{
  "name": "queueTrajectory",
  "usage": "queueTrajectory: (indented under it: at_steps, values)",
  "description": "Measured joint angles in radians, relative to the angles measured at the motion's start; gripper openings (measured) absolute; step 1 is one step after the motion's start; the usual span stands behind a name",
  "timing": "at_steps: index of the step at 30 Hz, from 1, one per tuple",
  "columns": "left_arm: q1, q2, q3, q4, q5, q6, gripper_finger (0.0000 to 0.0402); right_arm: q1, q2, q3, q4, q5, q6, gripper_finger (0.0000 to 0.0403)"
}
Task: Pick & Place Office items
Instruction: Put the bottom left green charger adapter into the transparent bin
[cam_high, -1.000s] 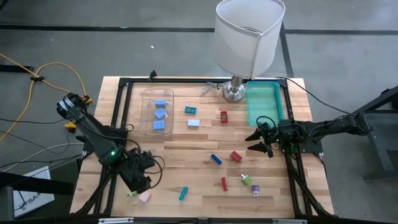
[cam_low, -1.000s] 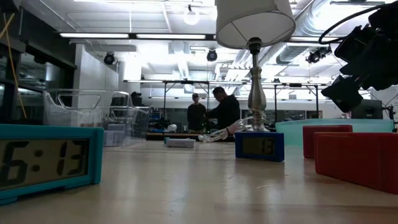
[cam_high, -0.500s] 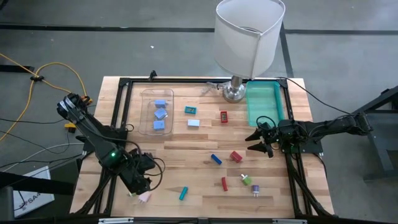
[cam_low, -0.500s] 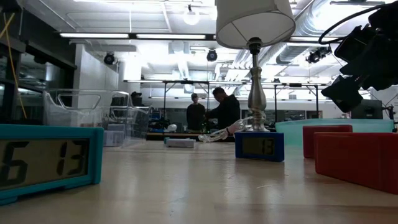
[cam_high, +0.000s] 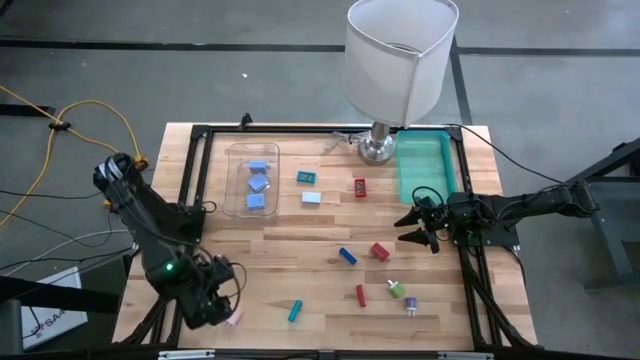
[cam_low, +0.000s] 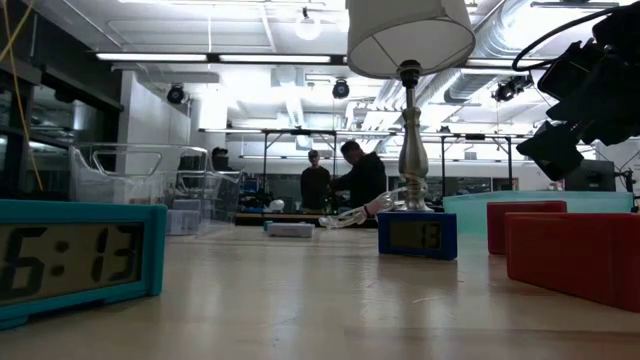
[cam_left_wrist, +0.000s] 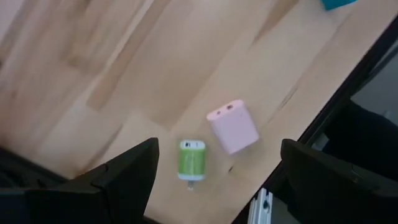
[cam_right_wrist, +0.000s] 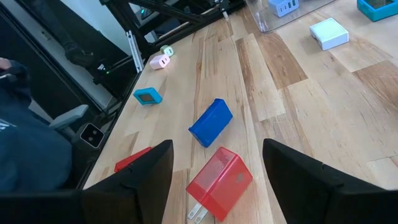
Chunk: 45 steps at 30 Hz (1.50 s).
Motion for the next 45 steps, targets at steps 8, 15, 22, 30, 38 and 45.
queueTrajectory:
  at_steps: [8, 15, 22, 30, 38, 45]
  values:
    - [-0.074, 0.083, 0.000, -0.017, 0.003, -0.122, 0.0328, 0.000, 0.000, 0.000, 0.000, 0.000, 0.000, 0.0235]
    - [-0.099, 0.147, 0.000, -0.027, 0.010, -0.125, 0.0328, 0.000, 0.000, 0.000, 0.000, 0.000, 0.000, 0.0235]
    - [-0.131, 0.204, 0.000, 0.006, 0.016, -0.124, 0.0328, 0.000, 0.000, 0.000, 0.000, 0.000, 0.000, 0.0235]
    - [-0.172, 0.260, 0.000, 0.038, 0.013, -0.124, 0.0328, 0.000, 0.000, 0.000, 0.000, 0.000, 0.000, 0.0235]
    - [-0.174, 0.286, 0.000, 0.038, 0.003, -0.113, 0.0328, 0.000, 0.000, 0.000, 0.000, 0.000, 0.000, 0.0235]
    - [-0.178, 0.304, -0.001, 0.044, 0.000, -0.113, 0.0328, 0.000, 0.000, 0.000, 0.000, 0.000, 0.000, 0.0235]
